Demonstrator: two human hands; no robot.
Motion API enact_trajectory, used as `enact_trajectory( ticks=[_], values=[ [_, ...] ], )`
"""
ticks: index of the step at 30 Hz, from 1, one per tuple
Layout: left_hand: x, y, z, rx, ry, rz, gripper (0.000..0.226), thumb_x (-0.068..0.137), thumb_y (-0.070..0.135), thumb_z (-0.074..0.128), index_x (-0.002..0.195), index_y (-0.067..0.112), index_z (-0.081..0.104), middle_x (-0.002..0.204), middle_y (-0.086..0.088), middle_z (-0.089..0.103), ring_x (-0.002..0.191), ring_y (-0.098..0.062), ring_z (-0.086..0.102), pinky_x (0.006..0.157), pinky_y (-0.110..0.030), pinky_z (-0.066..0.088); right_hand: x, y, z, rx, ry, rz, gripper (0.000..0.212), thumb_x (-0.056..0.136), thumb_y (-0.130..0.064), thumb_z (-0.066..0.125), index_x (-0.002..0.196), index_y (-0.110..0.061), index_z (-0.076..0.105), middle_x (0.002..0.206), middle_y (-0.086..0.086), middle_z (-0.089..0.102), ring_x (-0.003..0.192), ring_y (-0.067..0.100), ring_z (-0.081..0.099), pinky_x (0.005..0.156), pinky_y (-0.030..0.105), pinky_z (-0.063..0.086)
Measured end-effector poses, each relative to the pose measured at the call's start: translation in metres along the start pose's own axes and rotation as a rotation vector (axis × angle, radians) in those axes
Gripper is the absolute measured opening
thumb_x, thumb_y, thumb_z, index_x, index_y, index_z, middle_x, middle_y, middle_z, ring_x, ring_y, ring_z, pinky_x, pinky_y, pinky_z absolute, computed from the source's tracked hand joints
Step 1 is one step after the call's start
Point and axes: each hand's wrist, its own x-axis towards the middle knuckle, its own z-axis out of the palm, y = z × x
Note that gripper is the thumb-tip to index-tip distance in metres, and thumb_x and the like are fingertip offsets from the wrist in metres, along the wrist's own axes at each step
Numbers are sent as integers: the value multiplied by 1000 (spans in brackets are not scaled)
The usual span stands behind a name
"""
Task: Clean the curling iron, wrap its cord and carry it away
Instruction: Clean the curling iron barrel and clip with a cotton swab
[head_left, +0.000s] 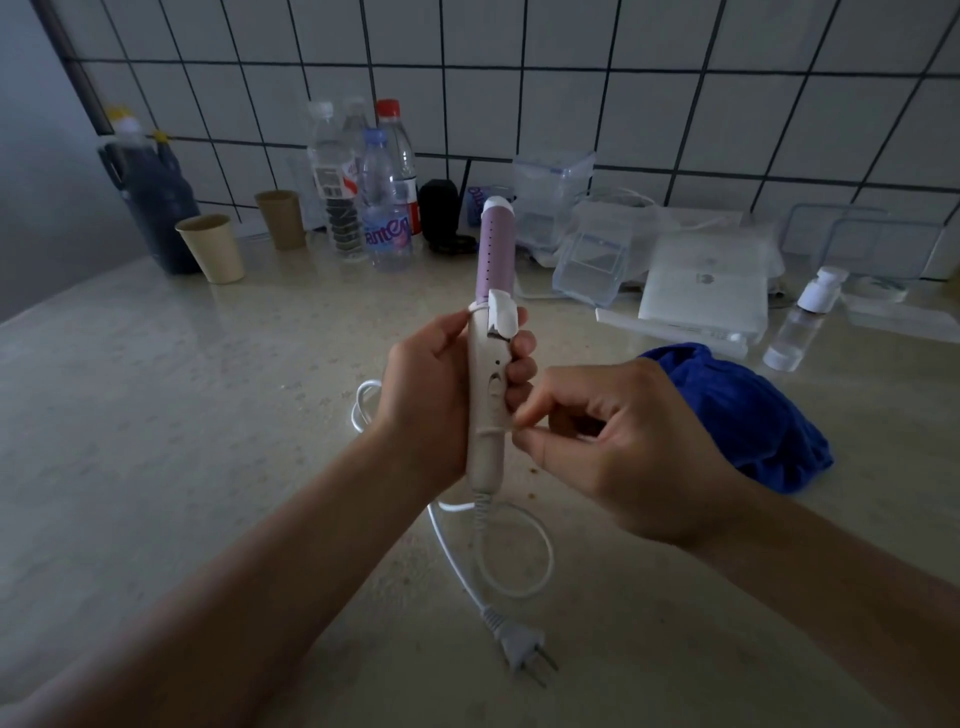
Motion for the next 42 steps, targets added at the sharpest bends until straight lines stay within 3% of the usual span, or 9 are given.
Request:
enact_trajectory(
  ticks=[3,7,12,20,24,28,34,38,42],
  values=[
    [1,0,1,-2,-5,3,33,104,31,37,114,4,54,84,-8,58,67,-15,52,65,-27,38,-3,-2,5,-16,-88,2,12,91,-13,78,84,-22,77,60,6,65,48,23,54,48,45,45],
    [2,-1,1,87,5,25,46,96,39,53,114,-1,66,85,-13,68,73,-20,63,73,-30,53,4,0,-5,-28,101,2,13,91,-9,79,84,-20,78,62,5,67,49,27,56,49,48,48],
    [2,-6,1,186,27,66,35,87,43,67,91,12,82,79,-6,73,70,-15,70,69,-27,59,8,0,-13,-46,232,-9,14,92,-6,77,85,-18,77,54,3,60,43,22,49,41,32,40],
    [0,-8,0,171,-32,-35,60,95,44,62,132,-2,59,101,-16,74,102,-26,72,93,-39,57,12,6,-24,-96,306,4,12,93,-5,73,83,-13,73,54,0,58,42,19,48,40,28,40],
    [0,-6,-1,131,-21,-55,49,94,43,63,115,-2,65,90,-15,72,83,-24,74,75,-36,61,9,2,-17,-64,220,-20,12,93,-11,72,82,-17,73,57,2,63,43,20,52,38,28,42],
    [-2,-7,1,188,-8,-57,52,91,46,65,116,0,68,93,-12,72,82,-22,74,64,-32,61,16,7,-31,-123,340,5,16,94,-4,73,81,-13,72,52,1,57,42,21,47,39,29,39],
    [-1,-5,3,188,-17,-21,42,93,42,62,109,4,64,78,-8,63,55,-13,59,49,-26,53,10,2,-20,-61,234,-16,15,92,-3,74,81,-13,74,52,-6,60,41,10,46,40,21,37],
    [-2,-6,2,203,-72,10,39,96,41,60,112,5,60,82,-6,62,53,-11,54,46,-24,46,15,7,-32,-97,331,14,16,92,-1,75,80,-11,72,51,3,57,41,20,45,40,32,39],
    [-2,-5,2,183,-93,24,37,93,39,61,110,6,56,81,-7,60,51,-11,50,45,-23,44,12,1,-23,-94,276,-36,17,92,-2,76,80,-13,73,52,1,57,42,16,46,40,23,37]
  ],
)
